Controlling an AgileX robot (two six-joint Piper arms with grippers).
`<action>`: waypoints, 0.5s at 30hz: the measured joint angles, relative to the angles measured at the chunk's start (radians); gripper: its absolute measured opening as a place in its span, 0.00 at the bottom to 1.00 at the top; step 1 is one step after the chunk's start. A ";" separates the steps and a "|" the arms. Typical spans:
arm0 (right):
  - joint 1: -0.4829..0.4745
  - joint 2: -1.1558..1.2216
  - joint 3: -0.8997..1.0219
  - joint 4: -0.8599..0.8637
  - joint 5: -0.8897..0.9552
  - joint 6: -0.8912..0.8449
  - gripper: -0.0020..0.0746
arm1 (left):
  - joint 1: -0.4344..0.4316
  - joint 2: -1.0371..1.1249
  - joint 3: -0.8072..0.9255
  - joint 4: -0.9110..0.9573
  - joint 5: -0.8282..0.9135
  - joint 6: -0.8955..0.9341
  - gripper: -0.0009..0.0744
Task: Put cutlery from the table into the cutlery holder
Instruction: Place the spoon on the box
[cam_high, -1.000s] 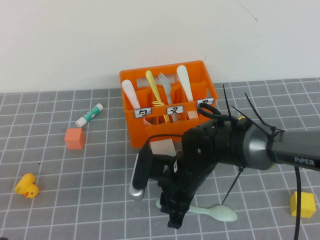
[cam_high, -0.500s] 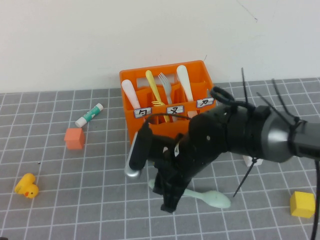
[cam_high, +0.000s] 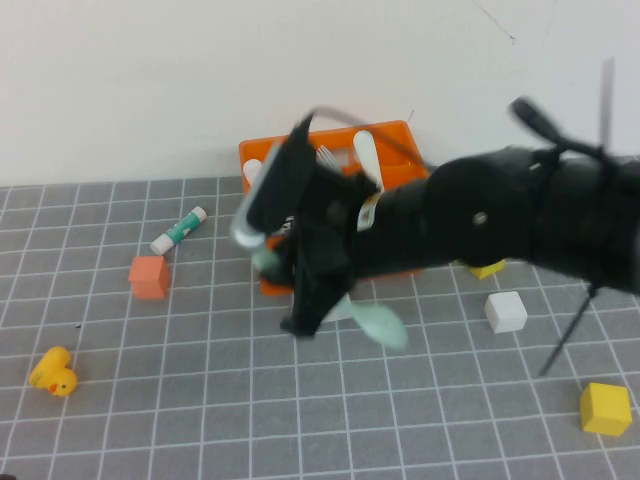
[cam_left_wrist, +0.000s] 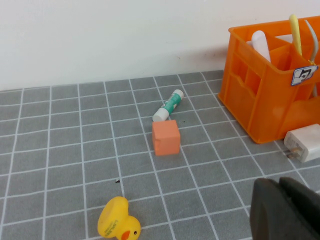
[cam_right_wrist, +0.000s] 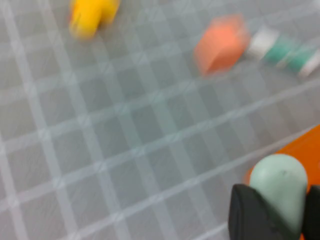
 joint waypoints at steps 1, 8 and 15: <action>0.000 -0.022 0.000 0.002 -0.026 0.000 0.30 | 0.000 0.000 0.000 0.000 0.000 0.000 0.01; -0.002 -0.131 0.000 0.017 -0.287 0.000 0.30 | 0.000 0.000 0.000 0.000 0.000 0.000 0.01; -0.054 -0.133 0.000 0.107 -0.523 0.000 0.30 | 0.000 0.000 0.000 0.000 0.000 0.000 0.01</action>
